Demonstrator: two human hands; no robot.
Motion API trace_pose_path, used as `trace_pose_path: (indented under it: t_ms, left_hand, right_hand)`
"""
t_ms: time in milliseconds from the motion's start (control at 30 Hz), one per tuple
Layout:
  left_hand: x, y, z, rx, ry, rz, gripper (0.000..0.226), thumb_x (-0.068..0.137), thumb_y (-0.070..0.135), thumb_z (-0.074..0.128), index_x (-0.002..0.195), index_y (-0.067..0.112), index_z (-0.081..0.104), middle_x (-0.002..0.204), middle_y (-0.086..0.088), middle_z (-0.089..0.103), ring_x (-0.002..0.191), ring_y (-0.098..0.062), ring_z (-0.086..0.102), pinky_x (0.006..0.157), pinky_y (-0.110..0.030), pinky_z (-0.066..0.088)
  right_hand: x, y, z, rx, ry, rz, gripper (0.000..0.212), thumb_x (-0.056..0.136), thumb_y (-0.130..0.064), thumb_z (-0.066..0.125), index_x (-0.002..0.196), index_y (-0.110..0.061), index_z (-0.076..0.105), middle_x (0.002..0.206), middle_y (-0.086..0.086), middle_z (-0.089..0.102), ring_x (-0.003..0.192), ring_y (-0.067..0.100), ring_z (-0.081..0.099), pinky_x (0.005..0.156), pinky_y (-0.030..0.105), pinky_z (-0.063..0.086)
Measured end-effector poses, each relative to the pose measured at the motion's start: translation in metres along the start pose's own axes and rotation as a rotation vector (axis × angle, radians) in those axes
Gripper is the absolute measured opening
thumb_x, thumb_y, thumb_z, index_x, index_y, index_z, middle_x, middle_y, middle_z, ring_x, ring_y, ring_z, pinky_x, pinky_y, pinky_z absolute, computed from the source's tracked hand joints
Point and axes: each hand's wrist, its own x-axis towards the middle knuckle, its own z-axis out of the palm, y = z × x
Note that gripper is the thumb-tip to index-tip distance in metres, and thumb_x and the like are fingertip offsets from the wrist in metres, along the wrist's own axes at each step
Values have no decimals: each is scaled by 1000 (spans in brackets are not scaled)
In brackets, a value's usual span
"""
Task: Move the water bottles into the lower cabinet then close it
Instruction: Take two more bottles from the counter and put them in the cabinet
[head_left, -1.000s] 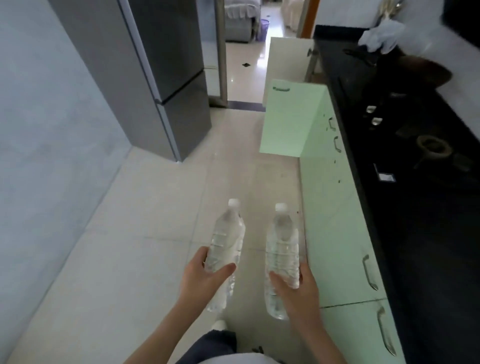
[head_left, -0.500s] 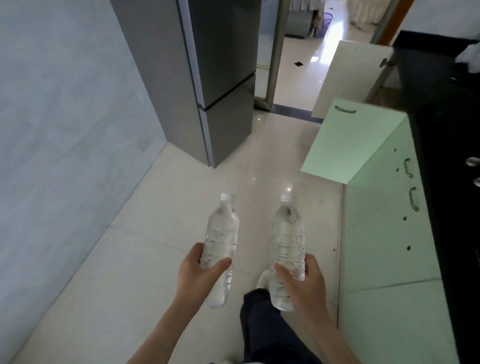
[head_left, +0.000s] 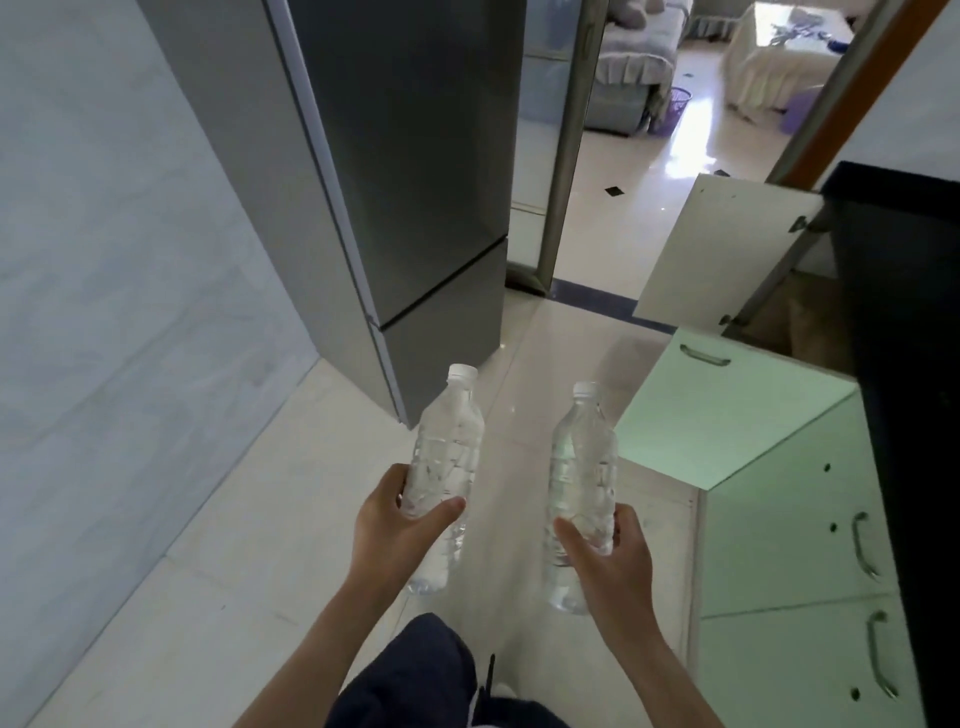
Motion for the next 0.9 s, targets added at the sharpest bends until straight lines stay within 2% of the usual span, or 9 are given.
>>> trace_pose_path:
  t_ms: [100, 200, 300, 400, 533, 633, 700, 800, 900]
  left_hand:
    - [60, 17, 26, 5, -15, -10, 44, 53, 59, 70, 84, 30, 59, 77, 5, 69, 71, -14, 67, 65, -36, 57]
    - [126, 32, 53, 8, -68, -13, 39, 55, 51, 74, 84, 29, 61, 74, 6, 70, 69, -11, 67, 65, -36, 57]
    - [198, 57, 76, 17, -132, 24, 36, 58, 47, 80, 83, 29, 62, 75, 7, 70, 68, -11, 66, 66, -37, 56]
    - [278, 99, 98, 66, -197, 105, 40, 60, 54, 78, 86, 28, 61, 77, 5, 68, 71, -14, 64, 60, -32, 51]
    - [373, 174, 128, 68, -291, 158, 35, 72, 36, 83, 96, 22, 61, 82, 5, 68, 73, -13, 65, 59, -20, 44]
    - [428, 216, 158, 49, -349, 190, 32, 74, 30, 82, 95, 21, 61, 80, 7, 66, 65, -2, 61, 52, -11, 42]
    - [461, 234, 183, 32, -366, 195, 31, 73, 28, 83, 95, 19, 62, 79, 7, 66, 63, 2, 61, 51, -10, 42]
    - [508, 253, 226, 20, -395, 172, 37, 69, 38, 84, 95, 22, 64, 82, 6, 69, 70, -4, 65, 54, -12, 44]
    - [555, 275, 276, 32, -421, 145, 36, 69, 37, 84, 95, 22, 64, 83, 6, 69, 72, -6, 66, 57, -19, 49]
  right_hand:
    - [60, 1, 9, -1, 46, 28, 27, 76, -9, 83, 91, -11, 60, 80, 7, 69, 68, 16, 69, 54, 21, 54]
    - [125, -2, 24, -5, 82, 63, 26, 76, -10, 83, 89, -11, 60, 79, 8, 69, 68, 19, 69, 54, 25, 55]
    - [193, -19, 37, -15, 122, 55, 27, 75, -12, 84, 89, -13, 61, 79, 8, 70, 73, 28, 70, 64, 43, 60]
    - [267, -50, 44, -1, 170, 41, 27, 77, -15, 83, 91, -15, 60, 83, 9, 69, 76, 30, 69, 69, 48, 60]
    - [357, -100, 44, 48, 220, 5, 28, 78, -17, 82, 95, -19, 59, 88, 6, 69, 79, 23, 70, 68, 37, 60]
    - [416, -121, 40, 77, 254, 21, 29, 79, -17, 81, 97, -19, 58, 89, 5, 69, 76, 18, 70, 61, 24, 57]
    - [456, -124, 34, 90, 279, 40, 29, 78, -18, 81, 96, -19, 58, 88, 5, 70, 75, 18, 70, 60, 24, 57]
    - [520, -124, 19, 89, 293, 88, 31, 77, -22, 83, 96, -21, 58, 88, 4, 70, 73, 14, 70, 58, 21, 56]
    - [590, -125, -7, 92, 286, 106, 31, 77, -19, 83, 97, -17, 59, 87, 8, 70, 69, 14, 70, 55, 21, 55]
